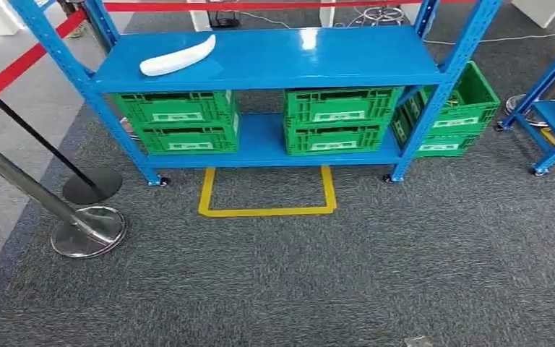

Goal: Take the parts from the cabinet and place them on the table.

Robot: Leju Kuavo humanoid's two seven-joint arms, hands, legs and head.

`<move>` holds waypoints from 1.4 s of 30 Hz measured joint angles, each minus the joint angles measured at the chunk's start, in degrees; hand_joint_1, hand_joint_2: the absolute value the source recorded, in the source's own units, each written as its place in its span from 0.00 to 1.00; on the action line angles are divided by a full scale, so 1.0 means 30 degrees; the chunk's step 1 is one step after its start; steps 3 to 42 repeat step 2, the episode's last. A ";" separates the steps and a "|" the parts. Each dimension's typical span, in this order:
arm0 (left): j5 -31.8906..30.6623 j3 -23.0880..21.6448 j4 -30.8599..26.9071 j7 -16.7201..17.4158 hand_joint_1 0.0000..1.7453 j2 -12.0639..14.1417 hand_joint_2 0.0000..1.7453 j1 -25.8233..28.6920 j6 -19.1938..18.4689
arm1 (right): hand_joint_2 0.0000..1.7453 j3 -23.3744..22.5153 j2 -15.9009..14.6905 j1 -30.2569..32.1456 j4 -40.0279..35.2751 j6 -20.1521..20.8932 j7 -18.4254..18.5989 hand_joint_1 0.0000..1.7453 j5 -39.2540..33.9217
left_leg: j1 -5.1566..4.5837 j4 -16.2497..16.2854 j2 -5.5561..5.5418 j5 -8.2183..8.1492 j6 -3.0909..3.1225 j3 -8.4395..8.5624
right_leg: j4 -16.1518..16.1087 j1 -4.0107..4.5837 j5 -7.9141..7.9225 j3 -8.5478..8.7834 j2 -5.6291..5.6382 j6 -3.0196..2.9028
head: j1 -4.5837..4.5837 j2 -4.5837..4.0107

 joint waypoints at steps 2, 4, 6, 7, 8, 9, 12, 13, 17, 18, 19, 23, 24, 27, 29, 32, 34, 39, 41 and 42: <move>0.0000 0.0000 0.0015 0.0000 0.00 -0.0015 0.00 -0.0044 -0.0022 | 0.00 0.0000 0.0000 -0.0015 -0.0029 0.0000 -0.0007 0.00 0.0000 | 0.0014 0.0855 0.0269 -0.0660 -0.0217 -0.0322 | -0.0059 -0.0025 -0.0017 0.0102 -0.0105 -0.0239 | -0.0132 0.0000; 0.0000 0.0000 0.0015 0.0000 0.00 -0.0015 0.00 -0.0044 -0.0022 | 0.00 0.0000 0.0000 -0.0015 -0.0029 0.0000 -0.0007 0.00 0.0000 | 0.0014 0.0855 0.0269 -0.0660 -0.0217 -0.0322 | -0.0059 -0.0025 -0.0017 0.0102 -0.0105 -0.0239 | -0.0132 0.0000; 0.0000 0.0000 0.0015 0.0000 0.00 -0.0015 0.00 -0.0044 -0.0022 | 0.00 0.0000 0.0000 -0.0015 -0.0029 0.0000 -0.0007 0.00 0.0000 | 0.0014 0.0855 0.0269 -0.0660 -0.0217 -0.0322 | -0.0059 -0.0025 -0.0017 0.0102 -0.0105 -0.0239 | -0.0132 0.0000; 0.0000 0.0000 0.0015 0.0000 0.00 -0.0015 0.00 -0.0044 -0.0022 | 0.00 0.0000 0.0000 -0.0015 -0.0029 0.0000 -0.0007 0.00 0.0000 | 0.0014 0.0855 0.0269 -0.0660 -0.0217 -0.0322 | -0.0059 -0.0025 -0.0017 0.0102 -0.0105 -0.0239 | -0.0132 0.0000; 0.0000 0.0000 0.0015 0.0000 0.00 -0.0015 0.00 -0.0044 -0.0022 | 0.00 0.0000 0.0000 -0.0015 -0.0029 0.0000 -0.0007 0.00 0.0000 | 0.0014 0.0855 0.0269 -0.0660 -0.0217 -0.0322 | -0.0059 -0.0025 -0.0017 0.0102 -0.0105 -0.0239 | -0.0132 0.0000; 0.0000 0.0000 0.0015 0.0000 0.00 -0.0015 0.00 -0.0044 -0.0022 | 0.00 0.0000 0.0000 -0.0015 -0.0029 0.0000 -0.0007 0.00 0.0000 | 0.0014 0.0855 0.0269 -0.0660 -0.0217 -0.0322 | -0.0059 -0.0025 -0.0017 0.0102 -0.0105 -0.0239 | -0.0132 0.0000; 0.0000 0.0000 0.0015 0.0000 0.00 -0.0015 0.00 -0.0044 -0.0022 | 0.00 0.0000 0.0000 -0.0015 -0.0029 0.0000 -0.0007 0.00 0.0000 | 0.0014 0.0855 0.0269 -0.0660 -0.0217 -0.0322 | -0.0059 -0.0025 -0.0017 0.0102 -0.0105 -0.0239 | -0.0132 0.0000; 0.0000 0.0000 0.0015 0.0000 0.00 -0.0015 0.00 -0.0044 -0.0022 | 0.00 0.0000 0.0000 -0.0015 -0.0029 0.0000 -0.0007 0.00 0.0000 | 0.0014 0.0855 0.0269 -0.0660 -0.0217 -0.0322 | -0.0059 -0.0025 -0.0017 0.0102 -0.0105 -0.0239 | -0.0132 0.0000; 0.0000 0.0000 0.0015 0.0000 0.00 -0.0015 0.00 -0.0044 -0.0022 | 0.00 0.0000 0.0000 -0.0015 -0.0029 0.0000 -0.0007 0.00 0.0000 | 0.0014 0.0855 0.0269 -0.0660 -0.0217 -0.0322 | -0.0059 -0.0025 -0.0017 0.0102 -0.0105 -0.0239 | -0.0132 0.0000; 0.0000 0.0000 0.0015 0.0000 0.00 -0.0015 0.00 -0.0044 -0.0022 | 0.00 0.0000 0.0000 -0.0015 -0.0029 0.0000 -0.0007 0.00 0.0000 | 0.0014 0.0855 0.0269 -0.0660 -0.0217 -0.0322 | -0.0059 -0.0025 -0.0017 0.0102 -0.0105 -0.0239 | -0.0132 0.0000; 0.0000 0.0000 0.0015 0.0000 0.00 -0.0015 0.00 -0.0044 -0.0022 | 0.00 0.0000 0.0000 -0.0015 -0.0029 0.0000 -0.0007 0.00 0.0000 | 0.0014 0.0855 0.0269 -0.0660 -0.0217 -0.0322 | -0.0059 -0.0025 -0.0017 0.0102 -0.0105 -0.0239 | -0.0132 0.0000; 0.0000 0.0000 0.0015 0.0000 0.00 -0.0015 0.00 -0.0044 -0.0022 | 0.00 0.0000 0.0000 -0.0015 -0.0029 0.0000 -0.0007 0.00 0.0000 | 0.0014 0.0855 0.0269 -0.0660 -0.0217 -0.0322 | -0.0059 -0.0025 -0.0017 0.0102 -0.0105 -0.0239 | -0.0132 0.0000; 0.0000 0.0000 0.0015 0.0000 0.00 -0.0015 0.00 -0.0044 -0.0022 | 0.00 0.0000 0.0000 -0.0015 -0.0029 0.0000 -0.0007 0.00 0.0000 | 0.0014 0.0855 0.0269 -0.0660 -0.0217 -0.0322 | -0.0059 -0.0025 -0.0017 0.0102 -0.0105 -0.0239 | -0.0132 0.0000; 0.0000 0.0000 0.0015 0.0000 0.00 -0.0015 0.00 -0.0044 -0.0022 | 0.00 0.0000 0.0000 -0.0015 -0.0029 0.0000 -0.0007 0.00 0.0000 | 0.0014 0.0855 0.0269 -0.0660 -0.0217 -0.0322 | -0.0059 -0.0025 -0.0017 0.0102 -0.0105 -0.0239 | -0.0132 0.0000; 0.0000 0.0000 0.0015 0.0000 0.00 -0.0015 0.00 -0.0044 -0.0022 | 0.00 0.0000 0.0000 -0.0015 -0.0029 0.0000 -0.0007 0.00 0.0000 | 0.0014 0.0855 0.0269 -0.0660 -0.0217 -0.0322 | -0.0059 -0.0025 -0.0017 0.0102 -0.0105 -0.0239 | -0.0132 0.0000; 0.0000 0.0000 0.0015 0.0000 0.00 -0.0015 0.00 -0.0044 -0.0022 | 0.00 0.0000 0.0000 -0.0015 -0.0029 0.0000 -0.0007 0.00 0.0000 | 0.0014 0.0855 0.0269 -0.0660 -0.0217 -0.0322 | -0.0059 -0.0025 -0.0017 0.0102 -0.0105 -0.0239 | -0.0132 0.0000; 0.0000 0.0000 0.0015 0.0000 0.00 -0.0015 0.00 -0.0044 -0.0022 | 0.00 0.0000 0.0000 -0.0015 -0.0029 0.0000 -0.0007 0.00 0.0000 | 0.0014 0.0855 0.0269 -0.0660 -0.0217 -0.0322 | -0.0059 -0.0025 -0.0017 0.0102 -0.0105 -0.0239 | -0.0132 0.0000; 0.0000 0.0000 0.0015 0.0000 0.00 -0.0015 0.00 -0.0044 -0.0022 | 0.00 0.0000 0.0000 -0.0015 -0.0029 0.0000 -0.0007 0.00 0.0000 | 0.0014 0.0855 0.0269 -0.0660 -0.0217 -0.0322 | -0.0059 -0.0025 -0.0017 0.0102 -0.0105 -0.0239 | -0.0132 0.0000; 0.0000 0.0000 0.0015 0.0000 0.00 -0.0015 0.00 -0.0044 -0.0022 | 0.00 0.0000 0.0000 -0.0015 -0.0029 0.0000 -0.0007 0.00 0.0000 | 0.0014 0.0855 0.0269 -0.0660 -0.0217 -0.0322 | -0.0059 -0.0025 -0.0017 0.0102 -0.0105 -0.0239 | -0.0132 0.0000; 0.0000 0.0000 0.0015 0.0000 0.00 -0.0015 0.00 -0.0044 -0.0022 | 0.00 0.0000 0.0000 -0.0015 -0.0029 0.0000 -0.0007 0.00 0.0000 | 0.0014 0.0855 0.0269 -0.0660 -0.0217 -0.0322 | -0.0059 -0.0025 -0.0017 0.0102 -0.0105 -0.0239 | -0.0132 0.0000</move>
